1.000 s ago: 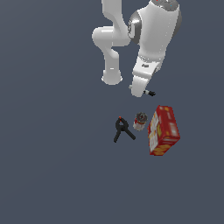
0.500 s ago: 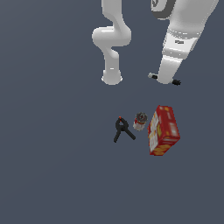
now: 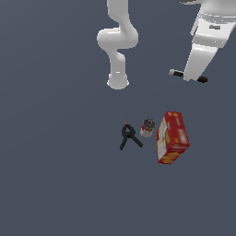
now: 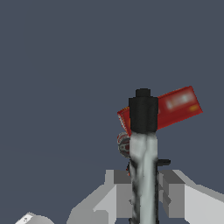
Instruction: Pick up a designated object from a clutter of objects.
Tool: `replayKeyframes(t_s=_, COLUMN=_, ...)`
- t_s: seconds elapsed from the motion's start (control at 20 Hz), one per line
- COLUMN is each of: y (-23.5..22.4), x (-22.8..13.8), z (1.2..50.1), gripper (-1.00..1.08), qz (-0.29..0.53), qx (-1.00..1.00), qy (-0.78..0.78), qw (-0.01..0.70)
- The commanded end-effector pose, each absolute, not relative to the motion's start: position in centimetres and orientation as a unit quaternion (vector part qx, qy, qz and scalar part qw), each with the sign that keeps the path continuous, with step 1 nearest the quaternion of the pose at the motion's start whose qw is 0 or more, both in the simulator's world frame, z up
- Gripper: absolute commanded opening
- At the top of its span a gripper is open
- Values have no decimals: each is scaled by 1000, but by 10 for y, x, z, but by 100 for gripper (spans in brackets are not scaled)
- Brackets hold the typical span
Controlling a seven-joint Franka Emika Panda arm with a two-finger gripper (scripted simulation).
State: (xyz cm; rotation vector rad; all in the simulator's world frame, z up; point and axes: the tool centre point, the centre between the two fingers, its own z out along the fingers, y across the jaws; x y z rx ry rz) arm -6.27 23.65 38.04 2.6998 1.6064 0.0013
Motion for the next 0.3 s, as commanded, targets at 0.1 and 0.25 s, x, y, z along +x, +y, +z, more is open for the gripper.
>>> replayKeyframes(t_s=0.1, y=243, x=-60, z=387, gripper=-100, qz=0, qx=859, qy=511, qw=0)
replayKeyframes(t_s=0.25, y=244, x=-60, z=388, gripper=-100, qz=0, qx=859, qy=511, qw=0)
